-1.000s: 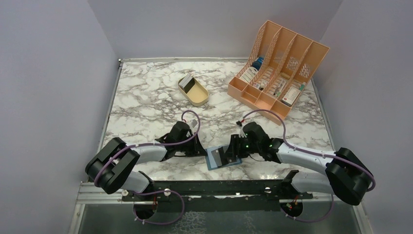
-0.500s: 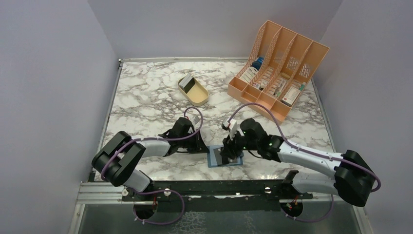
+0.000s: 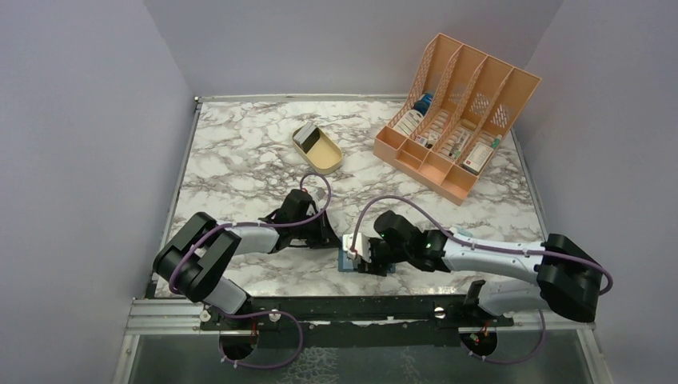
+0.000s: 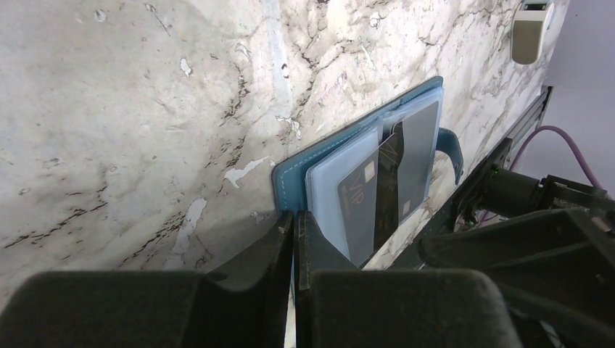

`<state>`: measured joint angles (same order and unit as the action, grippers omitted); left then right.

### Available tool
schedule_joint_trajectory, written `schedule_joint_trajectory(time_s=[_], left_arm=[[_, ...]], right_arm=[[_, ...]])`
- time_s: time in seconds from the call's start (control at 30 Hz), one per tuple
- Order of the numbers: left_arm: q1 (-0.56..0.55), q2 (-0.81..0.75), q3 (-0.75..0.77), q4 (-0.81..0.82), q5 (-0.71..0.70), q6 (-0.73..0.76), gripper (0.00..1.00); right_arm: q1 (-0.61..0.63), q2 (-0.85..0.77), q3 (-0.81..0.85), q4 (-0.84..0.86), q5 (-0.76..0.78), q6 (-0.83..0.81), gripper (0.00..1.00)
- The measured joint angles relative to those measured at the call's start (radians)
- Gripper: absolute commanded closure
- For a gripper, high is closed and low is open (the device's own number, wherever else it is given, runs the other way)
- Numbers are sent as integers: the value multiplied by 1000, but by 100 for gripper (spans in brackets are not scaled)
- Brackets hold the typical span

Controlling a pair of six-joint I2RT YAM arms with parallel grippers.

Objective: Put the credit cards into the card holder
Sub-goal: Adjust the credit card in the card holder.

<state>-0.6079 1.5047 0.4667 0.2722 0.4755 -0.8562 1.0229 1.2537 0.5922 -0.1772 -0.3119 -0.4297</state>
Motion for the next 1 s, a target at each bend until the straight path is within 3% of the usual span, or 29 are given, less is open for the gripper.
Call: schedule_joint_trajectory(time_s=[0.43, 1.0], left_arm=[[0, 0, -5, 4, 14, 3, 92], [6, -26, -43, 34, 14, -5, 91]], right_arm=[[84, 102, -45, 111, 155, -92, 54], [97, 103, -70, 233, 225, -84, 66]])
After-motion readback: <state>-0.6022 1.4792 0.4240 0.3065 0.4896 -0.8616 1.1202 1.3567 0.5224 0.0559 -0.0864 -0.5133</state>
